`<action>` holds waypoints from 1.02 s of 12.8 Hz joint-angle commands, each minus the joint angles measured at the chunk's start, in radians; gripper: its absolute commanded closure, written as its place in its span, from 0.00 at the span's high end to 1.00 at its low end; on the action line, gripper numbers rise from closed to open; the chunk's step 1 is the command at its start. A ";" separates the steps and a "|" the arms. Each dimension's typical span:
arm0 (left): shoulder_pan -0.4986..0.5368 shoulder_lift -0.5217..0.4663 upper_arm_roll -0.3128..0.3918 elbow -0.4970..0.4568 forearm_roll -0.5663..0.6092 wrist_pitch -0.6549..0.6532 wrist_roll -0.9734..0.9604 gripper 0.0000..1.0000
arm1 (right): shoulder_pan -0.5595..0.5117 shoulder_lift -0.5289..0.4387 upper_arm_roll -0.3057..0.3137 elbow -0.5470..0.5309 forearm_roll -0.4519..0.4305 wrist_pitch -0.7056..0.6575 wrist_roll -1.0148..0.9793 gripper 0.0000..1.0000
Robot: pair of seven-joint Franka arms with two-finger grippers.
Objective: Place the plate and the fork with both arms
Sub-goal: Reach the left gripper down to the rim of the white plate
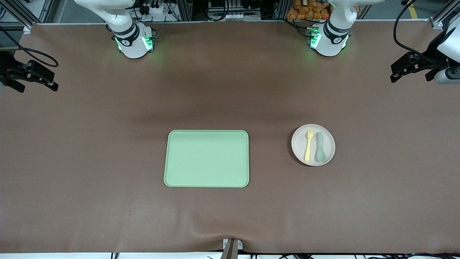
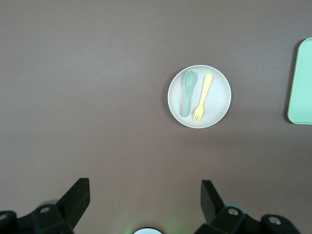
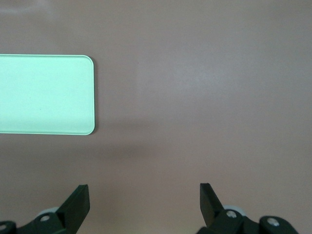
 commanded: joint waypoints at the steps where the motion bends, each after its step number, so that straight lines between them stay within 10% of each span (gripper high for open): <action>1: 0.004 -0.019 0.005 -0.017 -0.014 0.006 0.020 1.00 | -0.014 -0.016 0.006 -0.017 0.019 0.007 0.009 1.00; 8: 0.047 0.136 0.008 -0.046 -0.083 0.096 0.053 1.00 | -0.015 -0.016 0.006 -0.017 0.019 0.007 0.009 1.00; 13: 0.067 0.165 0.008 -0.412 -0.138 0.562 0.102 1.00 | -0.009 -0.016 0.006 -0.017 0.016 0.005 0.009 1.00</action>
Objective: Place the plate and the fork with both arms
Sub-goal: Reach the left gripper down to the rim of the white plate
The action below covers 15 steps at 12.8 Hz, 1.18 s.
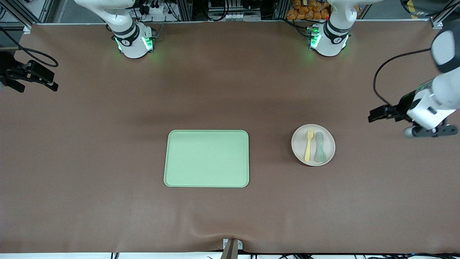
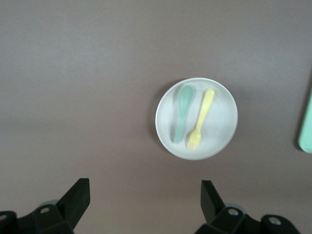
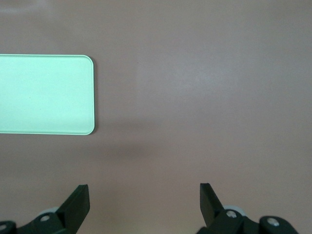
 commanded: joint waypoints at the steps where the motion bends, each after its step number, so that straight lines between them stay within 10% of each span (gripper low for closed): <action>1: 0.009 0.012 -0.003 -0.189 -0.046 0.221 0.082 1.00 | -0.014 -0.016 0.007 -0.016 0.018 0.004 0.009 1.00; 15: 0.035 0.325 -0.029 -0.294 -0.359 0.597 0.364 0.66 | -0.024 -0.015 0.008 -0.016 0.021 0.005 0.009 1.00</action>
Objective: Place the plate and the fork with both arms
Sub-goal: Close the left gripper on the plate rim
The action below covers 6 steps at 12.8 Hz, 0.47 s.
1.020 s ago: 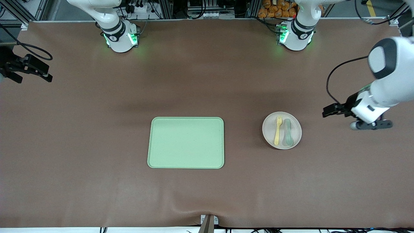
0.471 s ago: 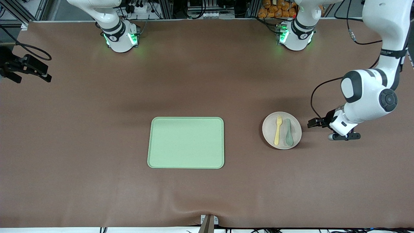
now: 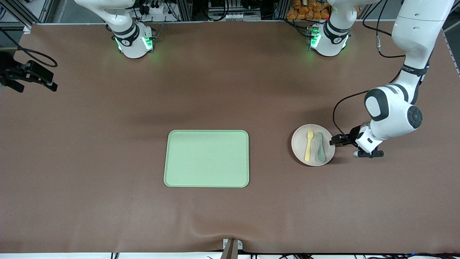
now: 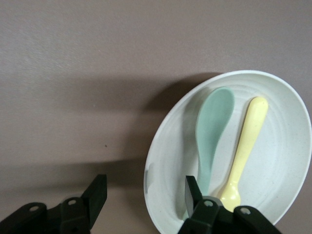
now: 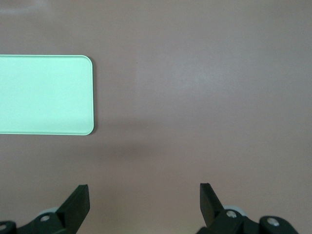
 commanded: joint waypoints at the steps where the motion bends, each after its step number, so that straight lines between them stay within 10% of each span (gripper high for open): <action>1: 0.010 0.011 -0.010 -0.006 -0.030 0.014 0.040 0.62 | -0.020 -0.015 0.010 -0.015 0.021 0.005 0.009 1.00; 6: 0.011 0.026 -0.010 -0.002 -0.030 0.014 0.044 0.43 | -0.018 -0.015 0.010 -0.015 0.021 0.005 0.009 1.00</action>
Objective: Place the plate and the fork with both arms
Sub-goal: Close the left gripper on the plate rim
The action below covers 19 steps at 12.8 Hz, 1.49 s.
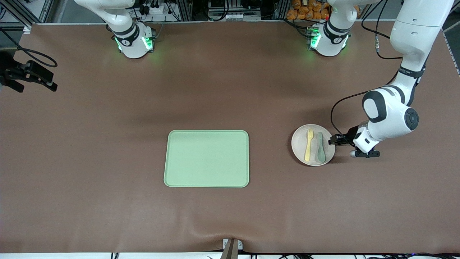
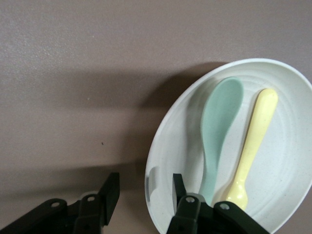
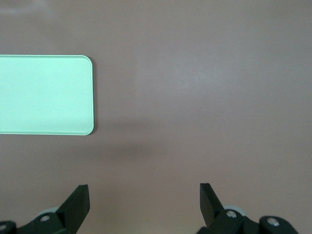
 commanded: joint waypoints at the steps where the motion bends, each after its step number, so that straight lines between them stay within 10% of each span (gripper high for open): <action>1: 0.011 0.002 -0.010 0.000 -0.025 0.014 0.031 0.38 | -0.018 -0.015 0.011 -0.015 0.021 0.005 0.009 1.00; 19: -0.011 0.042 -0.031 0.060 -0.047 0.010 0.035 0.00 | -0.021 -0.012 0.011 -0.015 0.021 0.005 0.009 1.00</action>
